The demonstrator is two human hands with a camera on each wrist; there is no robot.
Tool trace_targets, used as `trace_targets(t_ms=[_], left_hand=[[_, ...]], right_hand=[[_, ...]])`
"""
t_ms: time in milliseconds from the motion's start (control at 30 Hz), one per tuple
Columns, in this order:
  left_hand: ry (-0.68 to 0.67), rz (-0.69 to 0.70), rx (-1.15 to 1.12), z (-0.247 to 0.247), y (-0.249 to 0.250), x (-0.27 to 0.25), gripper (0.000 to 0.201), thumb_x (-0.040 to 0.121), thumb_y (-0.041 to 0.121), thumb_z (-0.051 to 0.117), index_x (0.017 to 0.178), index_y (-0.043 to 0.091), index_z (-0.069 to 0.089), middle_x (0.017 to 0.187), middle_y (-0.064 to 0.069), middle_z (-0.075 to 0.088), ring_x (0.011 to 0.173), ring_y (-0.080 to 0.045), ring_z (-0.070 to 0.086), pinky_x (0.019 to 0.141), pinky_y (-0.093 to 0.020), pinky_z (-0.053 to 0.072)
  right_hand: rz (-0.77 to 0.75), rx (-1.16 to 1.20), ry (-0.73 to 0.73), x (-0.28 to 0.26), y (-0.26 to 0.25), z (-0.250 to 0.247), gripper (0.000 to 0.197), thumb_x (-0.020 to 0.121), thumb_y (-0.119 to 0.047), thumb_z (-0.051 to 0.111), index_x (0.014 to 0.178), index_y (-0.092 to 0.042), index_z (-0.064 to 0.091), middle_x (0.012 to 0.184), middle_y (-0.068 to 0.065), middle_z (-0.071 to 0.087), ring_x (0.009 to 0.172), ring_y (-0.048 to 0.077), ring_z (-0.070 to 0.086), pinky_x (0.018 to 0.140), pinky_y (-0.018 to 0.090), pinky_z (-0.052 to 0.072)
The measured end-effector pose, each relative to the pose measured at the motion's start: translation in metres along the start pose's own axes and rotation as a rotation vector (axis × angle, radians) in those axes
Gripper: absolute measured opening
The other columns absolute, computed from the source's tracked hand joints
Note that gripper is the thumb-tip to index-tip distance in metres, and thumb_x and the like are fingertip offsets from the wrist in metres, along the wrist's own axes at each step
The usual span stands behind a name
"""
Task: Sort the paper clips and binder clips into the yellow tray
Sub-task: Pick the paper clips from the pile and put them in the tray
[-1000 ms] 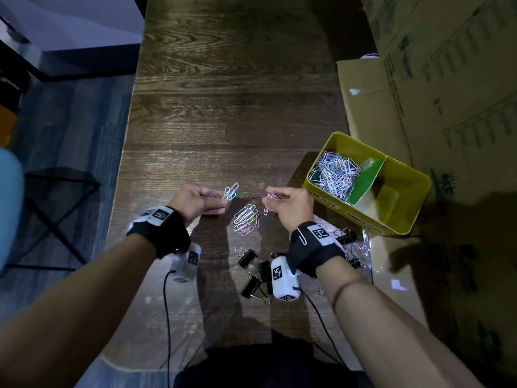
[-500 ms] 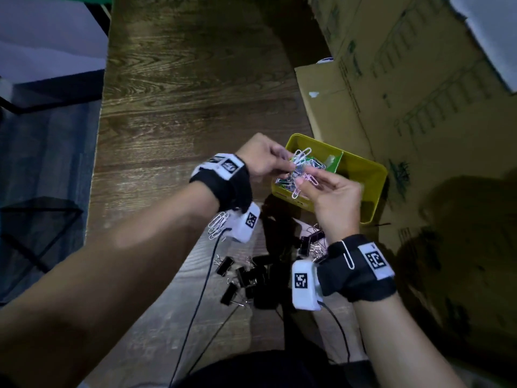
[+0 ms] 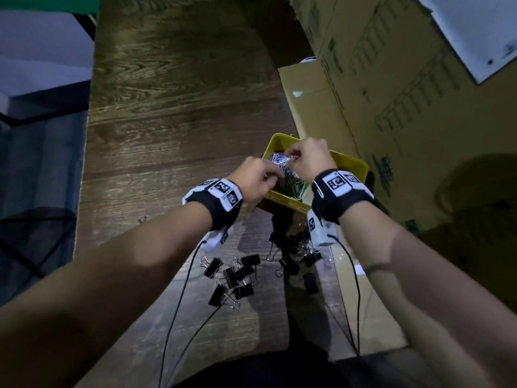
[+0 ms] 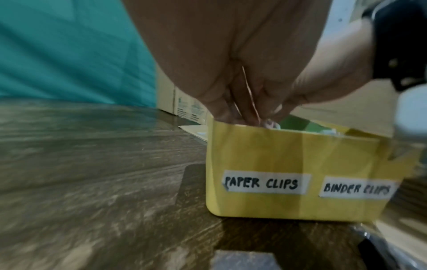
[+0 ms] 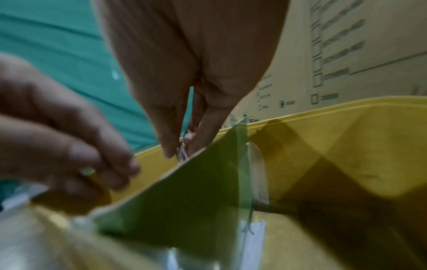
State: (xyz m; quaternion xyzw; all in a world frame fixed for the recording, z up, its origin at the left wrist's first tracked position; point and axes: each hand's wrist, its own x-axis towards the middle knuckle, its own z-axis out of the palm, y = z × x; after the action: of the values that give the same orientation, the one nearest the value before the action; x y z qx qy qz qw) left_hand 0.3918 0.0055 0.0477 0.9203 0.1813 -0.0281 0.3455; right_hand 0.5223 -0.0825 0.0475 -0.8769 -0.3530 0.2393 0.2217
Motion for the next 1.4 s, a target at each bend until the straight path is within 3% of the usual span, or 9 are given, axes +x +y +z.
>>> trace_targets(t_ms=[100, 200, 333, 467, 567, 767, 1000, 1267, 1400], left_hand=[[0.293, -0.137, -0.207, -0.01, -0.019, -0.019, 0.02, 0.08, 0.009, 0.059, 0.09, 0.017, 0.074, 0.091, -0.004, 0.072, 0.078, -0.016, 0.064, 0.077, -0.021, 0.05], [0.474, -0.413, -0.403, -0.019, -0.059, -0.044, 0.015, 0.074, 0.022, 0.058, 0.075, 0.026, 0.072, 0.079, -0.007, 0.073, 0.071, -0.024, 0.067, 0.074, -0.035, 0.056], [0.301, -0.625, -0.12, -0.019, -0.105, -0.092, 0.014, 0.083, 0.011, 0.061, 0.089, 0.015, 0.073, 0.086, -0.015, 0.072, 0.083, -0.029, 0.068, 0.077, -0.033, 0.052], [0.154, -0.617, 0.037, -0.007, -0.13, -0.138, 0.02, 0.082, 0.007, 0.058, 0.094, 0.016, 0.072, 0.096, -0.008, 0.073, 0.091, -0.028, 0.066, 0.082, -0.028, 0.046], [0.065, -0.586, 0.052, 0.01, -0.13, -0.153, 0.03, 0.078, 0.012, 0.066, 0.109, 0.013, 0.066, 0.104, -0.012, 0.067, 0.096, -0.03, 0.063, 0.085, -0.027, 0.044], [0.036, -0.551, 0.081, 0.042, -0.12, -0.146, 0.073, 0.071, 0.031, 0.074, 0.134, 0.012, 0.042, 0.124, -0.013, 0.047, 0.113, -0.03, 0.049, 0.101, -0.037, 0.04], [0.046, -0.54, 0.143, 0.053, -0.11, -0.132, 0.037, 0.08, 0.009, 0.059, 0.117, 0.005, 0.06, 0.119, -0.013, 0.053, 0.107, -0.035, 0.052, 0.092, -0.045, 0.046], [0.066, -0.333, 0.196, 0.05, -0.114, -0.144, 0.027, 0.088, 0.007, 0.056, 0.115, 0.006, 0.061, 0.105, -0.016, 0.06, 0.092, -0.036, 0.057, 0.079, -0.044, 0.051], [-0.022, -0.31, 0.228, 0.049, -0.113, -0.15, 0.037, 0.093, 0.023, 0.051, 0.127, 0.007, 0.051, 0.117, -0.015, 0.054, 0.107, -0.032, 0.049, 0.089, -0.043, 0.047]], right_hand=[[-0.047, -0.214, -0.207, 0.007, -0.008, 0.007, 0.032, 0.082, -0.021, 0.071, 0.114, -0.023, 0.068, 0.114, 0.01, 0.066, 0.097, 0.027, 0.063, 0.088, 0.039, 0.053], [-0.068, -0.258, -0.23, 0.004, -0.014, 0.008, 0.041, 0.082, -0.024, 0.072, 0.122, -0.023, 0.063, 0.121, 0.011, 0.064, 0.102, 0.03, 0.063, 0.089, 0.043, 0.053], [-0.079, -0.238, -0.165, -0.007, -0.021, 0.012, 0.037, 0.084, -0.027, 0.069, 0.12, -0.018, 0.064, 0.115, 0.014, 0.065, 0.1, 0.033, 0.063, 0.09, 0.045, 0.052], [-0.096, -0.185, -0.058, -0.024, -0.036, 0.017, 0.027, 0.089, -0.028, 0.061, 0.111, -0.014, 0.068, 0.108, 0.015, 0.066, 0.091, 0.032, 0.064, 0.082, 0.044, 0.054], [-0.285, -0.138, -0.008, -0.044, -0.052, 0.033, 0.026, 0.09, -0.029, 0.059, 0.112, -0.017, 0.067, 0.11, 0.01, 0.065, 0.098, 0.029, 0.061, 0.084, 0.042, 0.052], [-0.553, -0.355, -0.373, -0.072, -0.073, 0.101, 0.027, 0.09, -0.009, 0.053, 0.116, -0.01, 0.062, 0.112, 0.008, 0.059, 0.107, 0.028, 0.057, 0.086, 0.044, 0.051], [-0.519, -0.47, -0.507, -0.066, -0.064, 0.154, 0.07, 0.083, -0.005, 0.062, 0.145, -0.012, 0.03, 0.141, 0.005, 0.034, 0.124, 0.03, 0.034, 0.1, 0.043, 0.039], [-0.392, -0.354, -0.537, -0.05, -0.05, 0.166, 0.024, 0.089, -0.009, 0.055, 0.111, -0.009, 0.064, 0.111, 0.014, 0.062, 0.105, 0.032, 0.058, 0.088, 0.042, 0.048], [-0.386, -0.354, -0.49, -0.055, -0.047, 0.17, 0.016, 0.09, -0.007, 0.053, 0.099, -0.006, 0.066, 0.103, 0.016, 0.064, 0.097, 0.035, 0.06, 0.082, 0.044, 0.051]])
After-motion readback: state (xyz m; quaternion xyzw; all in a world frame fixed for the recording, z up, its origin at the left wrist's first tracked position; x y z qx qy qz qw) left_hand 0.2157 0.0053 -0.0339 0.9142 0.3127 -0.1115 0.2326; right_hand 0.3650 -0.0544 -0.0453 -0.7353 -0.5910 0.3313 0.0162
